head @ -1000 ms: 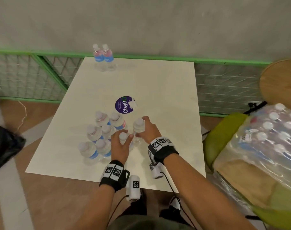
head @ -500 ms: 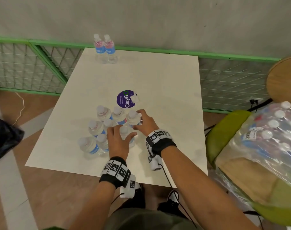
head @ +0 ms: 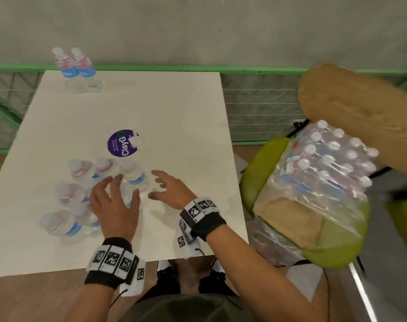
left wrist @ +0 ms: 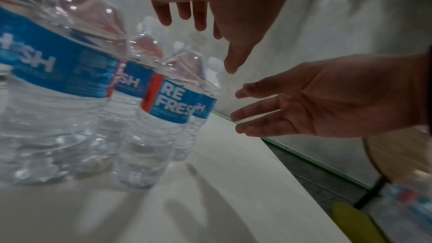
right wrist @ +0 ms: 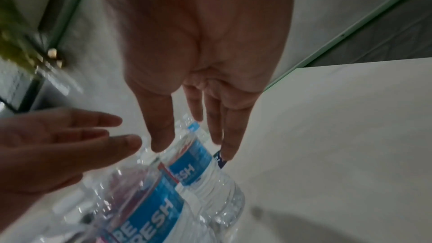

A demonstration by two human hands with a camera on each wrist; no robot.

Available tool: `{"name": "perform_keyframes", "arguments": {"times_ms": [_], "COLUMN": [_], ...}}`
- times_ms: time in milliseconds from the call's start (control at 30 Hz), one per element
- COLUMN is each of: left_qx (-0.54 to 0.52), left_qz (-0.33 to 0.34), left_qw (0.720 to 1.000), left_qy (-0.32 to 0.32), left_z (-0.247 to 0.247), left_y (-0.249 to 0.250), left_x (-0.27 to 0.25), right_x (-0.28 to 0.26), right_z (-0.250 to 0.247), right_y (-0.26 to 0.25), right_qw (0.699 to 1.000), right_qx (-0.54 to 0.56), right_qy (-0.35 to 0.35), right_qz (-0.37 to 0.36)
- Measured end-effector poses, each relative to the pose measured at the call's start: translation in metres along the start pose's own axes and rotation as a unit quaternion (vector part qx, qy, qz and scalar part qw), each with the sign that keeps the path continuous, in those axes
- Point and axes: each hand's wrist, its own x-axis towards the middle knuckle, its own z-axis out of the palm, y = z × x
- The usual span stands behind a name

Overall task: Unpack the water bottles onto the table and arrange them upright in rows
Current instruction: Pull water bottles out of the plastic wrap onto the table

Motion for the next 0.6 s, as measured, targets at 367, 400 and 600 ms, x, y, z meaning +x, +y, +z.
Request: {"name": "perform_keyframes", "arguments": {"times_ms": [367, 400, 600], "left_qx": [-0.18, -0.183, -0.144], "left_qz": [0.298, 0.306, 0.327], "left_qw": [0.809, 0.78, 0.735], "left_qy": [-0.473, -0.514, -0.576], "left_z": [0.079, 0.088, 0.129], "left_y": [0.187, 0.207, 0.288], "left_x": [-0.068, -0.073, -0.085], "right_x": [-0.176, -0.185, -0.214], "right_z": [-0.137, -0.153, -0.203], "right_y": [0.164, 0.179, 0.206], "right_qw": [0.949, 0.931, 0.903], "right_qx": [0.1, 0.091, -0.134], "right_qy": [0.204, 0.243, 0.237], "right_qz": [0.218, 0.257, 0.332]}}
